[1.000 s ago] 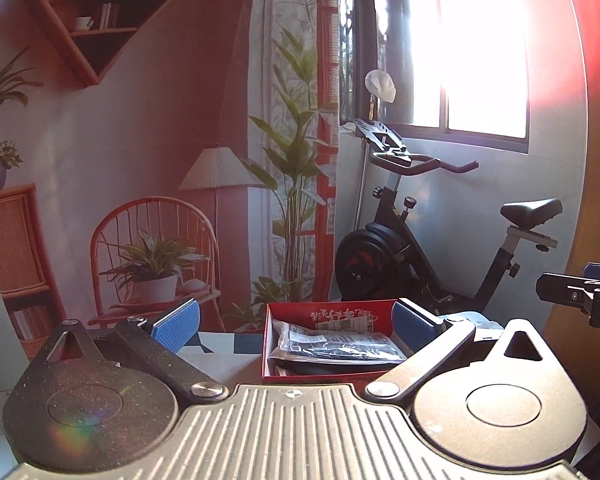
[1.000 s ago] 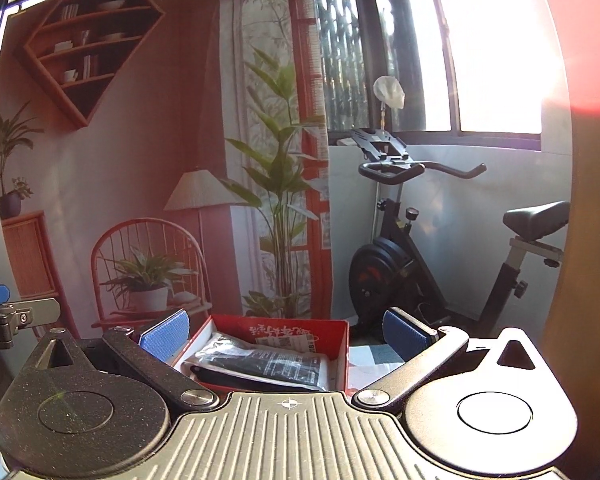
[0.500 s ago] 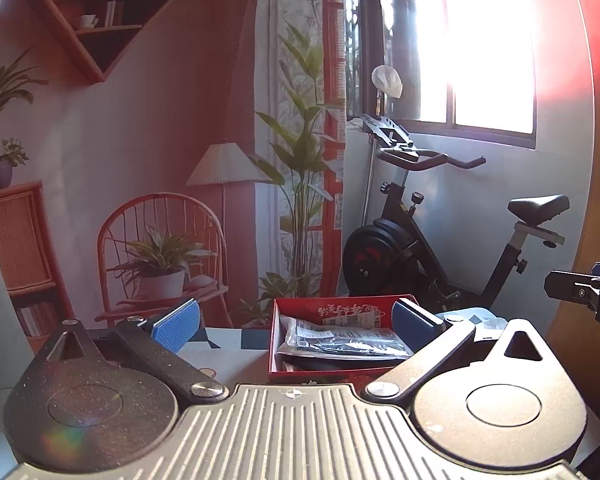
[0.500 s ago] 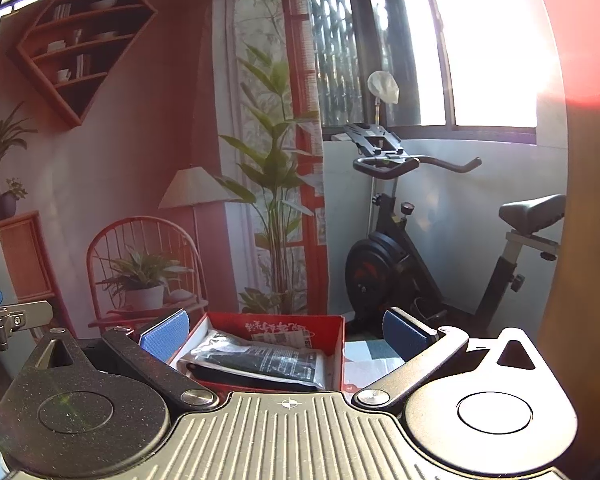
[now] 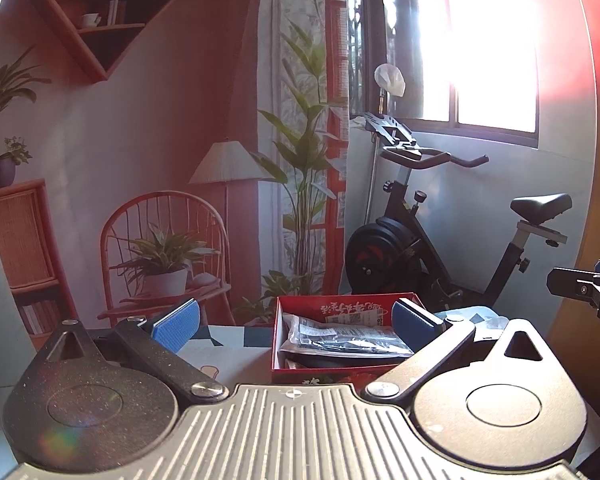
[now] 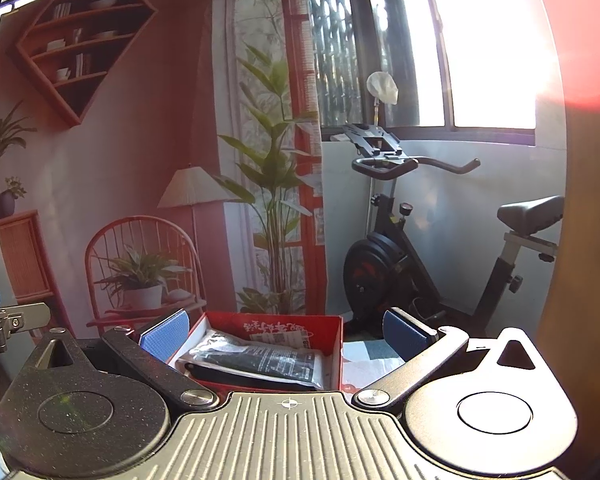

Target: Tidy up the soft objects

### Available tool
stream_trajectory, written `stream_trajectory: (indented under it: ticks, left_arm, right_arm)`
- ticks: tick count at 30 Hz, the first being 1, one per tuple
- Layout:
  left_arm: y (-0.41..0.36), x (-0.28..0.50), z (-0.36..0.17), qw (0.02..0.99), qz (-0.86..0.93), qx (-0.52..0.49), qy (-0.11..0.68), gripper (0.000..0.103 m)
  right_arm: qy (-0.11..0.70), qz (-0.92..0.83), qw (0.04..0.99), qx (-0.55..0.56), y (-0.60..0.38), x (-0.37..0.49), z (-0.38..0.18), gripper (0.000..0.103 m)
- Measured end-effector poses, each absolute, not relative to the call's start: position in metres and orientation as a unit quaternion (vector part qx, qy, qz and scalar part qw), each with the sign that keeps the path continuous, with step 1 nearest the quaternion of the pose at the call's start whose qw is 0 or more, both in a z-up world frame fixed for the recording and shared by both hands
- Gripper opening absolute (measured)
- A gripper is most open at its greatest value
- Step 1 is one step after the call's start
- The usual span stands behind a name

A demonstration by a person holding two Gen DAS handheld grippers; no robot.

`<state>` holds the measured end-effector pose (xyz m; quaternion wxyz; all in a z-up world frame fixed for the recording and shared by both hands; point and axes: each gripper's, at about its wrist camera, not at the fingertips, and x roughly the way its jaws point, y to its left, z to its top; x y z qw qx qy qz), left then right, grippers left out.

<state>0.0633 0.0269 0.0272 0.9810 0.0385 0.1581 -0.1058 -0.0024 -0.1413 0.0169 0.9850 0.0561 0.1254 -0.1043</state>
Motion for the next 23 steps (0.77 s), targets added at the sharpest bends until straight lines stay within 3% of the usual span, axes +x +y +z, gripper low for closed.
stream_trajectory:
  ticks: [23]
  left_arm:
    - [0.0266,0.0595,0.0268,0.982,-0.108,0.036,0.153,0.103]
  right_arm:
    - [0.125,-0.104,0.985,0.056,-0.1411,-0.0020,0.0170,0.103]
